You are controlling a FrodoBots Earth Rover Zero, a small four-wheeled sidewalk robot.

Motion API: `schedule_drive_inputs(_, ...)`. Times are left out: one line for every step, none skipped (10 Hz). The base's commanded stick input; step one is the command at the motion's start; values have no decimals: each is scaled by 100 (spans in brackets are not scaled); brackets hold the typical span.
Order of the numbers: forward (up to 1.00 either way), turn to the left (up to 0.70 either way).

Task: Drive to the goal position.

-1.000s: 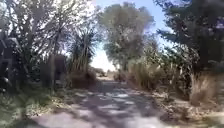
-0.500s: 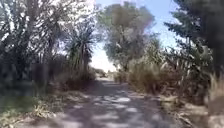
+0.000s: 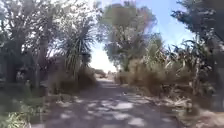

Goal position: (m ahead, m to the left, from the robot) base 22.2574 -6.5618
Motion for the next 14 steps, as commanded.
schedule_drive_inputs(85, 0)
schedule_drive_inputs(85, 0)
schedule_drive_inputs(85, 0)
schedule_drive_inputs(85, 0)
schedule_drive_inputs(85, 0)
schedule_drive_inputs(85, 0)
schedule_drive_inputs(85, 0)
schedule_drive_inputs(85, 0)
schedule_drive_inputs(85, 0)
schedule_drive_inputs(85, 0)
schedule_drive_inputs(85, 0)
schedule_drive_inputs(85, 0)
schedule_drive_inputs(85, 7)
schedule_drive_inputs(85, 13)
